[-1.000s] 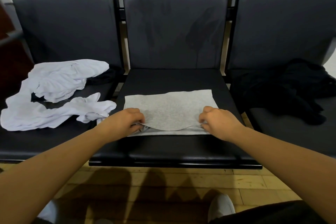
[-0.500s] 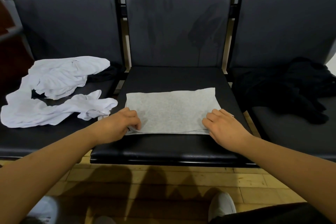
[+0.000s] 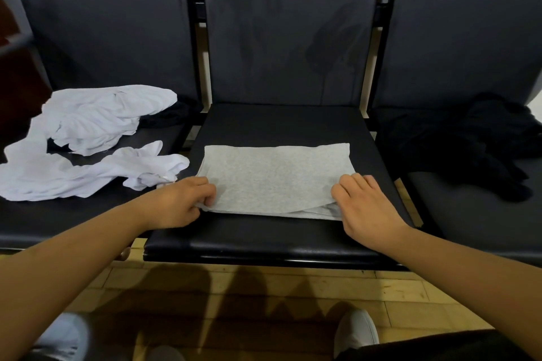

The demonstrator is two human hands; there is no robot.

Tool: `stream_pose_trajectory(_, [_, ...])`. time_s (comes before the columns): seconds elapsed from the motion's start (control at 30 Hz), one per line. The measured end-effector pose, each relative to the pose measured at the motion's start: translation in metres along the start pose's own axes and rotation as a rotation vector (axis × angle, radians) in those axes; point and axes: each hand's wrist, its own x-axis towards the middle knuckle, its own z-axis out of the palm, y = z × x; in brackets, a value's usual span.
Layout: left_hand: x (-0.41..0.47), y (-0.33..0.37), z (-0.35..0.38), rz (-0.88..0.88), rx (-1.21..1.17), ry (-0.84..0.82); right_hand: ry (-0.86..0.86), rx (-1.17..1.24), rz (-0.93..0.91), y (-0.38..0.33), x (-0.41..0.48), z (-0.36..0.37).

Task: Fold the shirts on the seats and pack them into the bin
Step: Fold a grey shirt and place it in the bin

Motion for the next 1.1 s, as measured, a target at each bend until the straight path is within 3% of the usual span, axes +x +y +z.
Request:
stream_pose_trajectory(0.07, [0.003, 0.006, -0.002, -0.056, -0.066, -0.002, -0.022, 0.022, 0.023, -0.004, -0.003, -0.004])
stream_pose_trajectory(0.13, [0.008, 0.011, 0.000, -0.130, -0.127, 0.121, -0.083, 0.010, 0.083, -0.006, -0.006, -0.004])
stream_pose_trajectory(0.33, [0.032, 0.011, 0.007, -0.308, -0.021, 0.283, -0.159, -0.029, 0.156, 0.003, 0.001, -0.007])
stream_pose_trajectory(0.43, [0.040, 0.008, 0.011, -0.529, -0.178, 0.448, -0.077, -0.030, 0.113, 0.009, 0.004, -0.009])
stream_pose_trajectory(0.5, [0.045, 0.006, 0.012, -0.714, -0.222, 0.399, 0.017, -0.036, 0.099, 0.003, 0.001, -0.022])
stream_pose_trajectory(0.57, [0.049, 0.007, 0.010, -0.798, -0.236, 0.330, -0.055, -0.080, 0.068, -0.010, -0.003, -0.034])
stream_pose_trajectory(0.67, [0.057, 0.012, 0.006, -0.811, -0.243, 0.293, -0.424, -0.151, 0.087, -0.023, -0.003, -0.050])
stream_pose_trajectory(0.73, [0.061, 0.015, 0.003, -0.810, -0.234, 0.229, -0.358, -0.034, 0.174, -0.029, 0.004, -0.054])
stream_pose_trajectory(0.8, [0.064, 0.015, 0.000, -0.801, -0.250, 0.164, -0.092, 0.069, 0.221, -0.031, 0.016, -0.045])
stream_pose_trajectory(0.87, [0.063, 0.014, -0.004, -0.787, -0.291, 0.127, 0.004, 0.160, 0.213, -0.033, 0.025, -0.030])
stream_pose_trajectory(1.0, [0.058, 0.013, -0.009, -0.738, -0.457, 0.207, -0.237, 0.300, 0.194, -0.033, 0.030, 0.008])
stream_pose_trajectory(1.1, [0.052, 0.009, -0.014, -0.815, -0.989, 0.258, -0.329, 0.270, 0.192, -0.025, 0.031, 0.022])
